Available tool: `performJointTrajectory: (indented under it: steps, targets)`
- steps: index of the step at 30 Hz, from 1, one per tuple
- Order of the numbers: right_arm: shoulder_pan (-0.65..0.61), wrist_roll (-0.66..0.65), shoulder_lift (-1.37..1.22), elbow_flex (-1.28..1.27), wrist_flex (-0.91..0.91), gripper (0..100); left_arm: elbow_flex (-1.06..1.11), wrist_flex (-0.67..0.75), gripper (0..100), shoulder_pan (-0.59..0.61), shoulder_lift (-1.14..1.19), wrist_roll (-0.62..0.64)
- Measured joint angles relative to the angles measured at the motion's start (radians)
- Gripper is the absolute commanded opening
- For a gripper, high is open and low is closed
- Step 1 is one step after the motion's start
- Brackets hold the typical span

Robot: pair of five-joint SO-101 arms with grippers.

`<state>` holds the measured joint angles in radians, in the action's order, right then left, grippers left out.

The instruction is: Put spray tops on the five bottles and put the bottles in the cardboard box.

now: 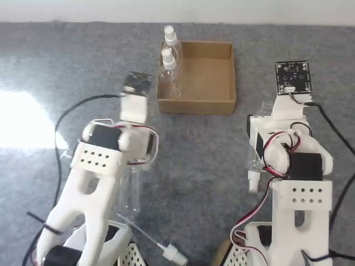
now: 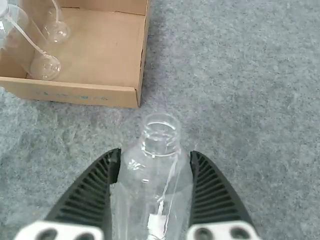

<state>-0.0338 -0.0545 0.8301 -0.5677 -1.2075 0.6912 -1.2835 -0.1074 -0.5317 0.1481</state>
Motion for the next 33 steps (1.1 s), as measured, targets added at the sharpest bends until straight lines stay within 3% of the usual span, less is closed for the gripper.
performJointTrajectory:
  steps: [9, 15, 23, 33]
  targets:
    - [0.0, 0.0, 0.0, 0.0, 0.0, 1.0, 0.0, 0.135, 1, 0.247, 0.0, 0.132]
    - [0.0, 0.0, 0.0, 0.0, 0.0, 1.0, 0.069, 0.319, 2, 0.374, 0.0, 0.153]
    - [0.0, 0.0, 0.0, -0.034, 0.025, 1.0, 0.114, 0.396, 30, 0.549, 0.0, 0.157]
    - [0.0, 0.0, 0.0, -0.06, 0.061, 1.0, 0.115, 0.396, 30, 0.767, 0.0, 0.109]
